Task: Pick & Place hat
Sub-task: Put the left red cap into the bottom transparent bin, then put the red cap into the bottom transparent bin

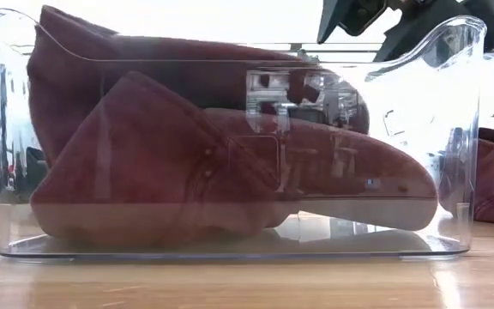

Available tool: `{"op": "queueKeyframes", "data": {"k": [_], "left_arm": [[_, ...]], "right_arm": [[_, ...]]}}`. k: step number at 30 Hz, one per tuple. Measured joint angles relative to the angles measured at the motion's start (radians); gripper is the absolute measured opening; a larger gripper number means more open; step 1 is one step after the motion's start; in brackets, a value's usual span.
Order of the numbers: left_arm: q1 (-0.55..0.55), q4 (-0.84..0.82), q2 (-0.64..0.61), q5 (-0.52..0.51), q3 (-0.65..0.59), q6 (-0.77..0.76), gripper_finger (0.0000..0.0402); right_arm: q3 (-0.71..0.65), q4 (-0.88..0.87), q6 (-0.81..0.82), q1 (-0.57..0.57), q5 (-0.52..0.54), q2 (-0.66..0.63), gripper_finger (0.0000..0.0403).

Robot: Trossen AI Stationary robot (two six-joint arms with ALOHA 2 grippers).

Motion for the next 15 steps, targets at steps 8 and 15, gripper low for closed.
{"op": "queueKeyframes", "data": {"k": [8, 15], "left_arm": [[0.0, -0.005, 0.005, 0.019, 0.0, 0.016, 0.011], [0.0, -0.007, 0.011, 0.022, -0.001, 0.031, 0.011]], "right_arm": [[0.0, -0.095, 0.072, 0.041, -0.004, -0.086, 0.0203], [0.0, -0.227, 0.236, 0.134, -0.016, -0.122, 0.0203]]}}
